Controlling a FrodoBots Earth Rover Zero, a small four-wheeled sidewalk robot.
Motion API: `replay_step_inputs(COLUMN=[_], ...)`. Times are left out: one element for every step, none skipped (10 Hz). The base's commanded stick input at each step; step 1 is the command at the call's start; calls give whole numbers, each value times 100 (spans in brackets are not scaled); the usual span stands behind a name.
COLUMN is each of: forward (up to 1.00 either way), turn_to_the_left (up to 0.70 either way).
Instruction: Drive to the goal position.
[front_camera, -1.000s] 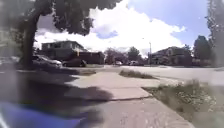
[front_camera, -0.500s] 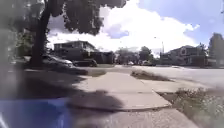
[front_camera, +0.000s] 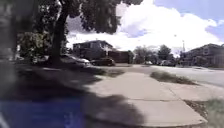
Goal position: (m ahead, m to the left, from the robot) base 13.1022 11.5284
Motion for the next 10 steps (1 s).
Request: replay_step_inputs(forward=[70,70,70,70,70,70,70,70,70,70], turn_to_the_left=[35,35,35,35,35,35,35,35,35,28])
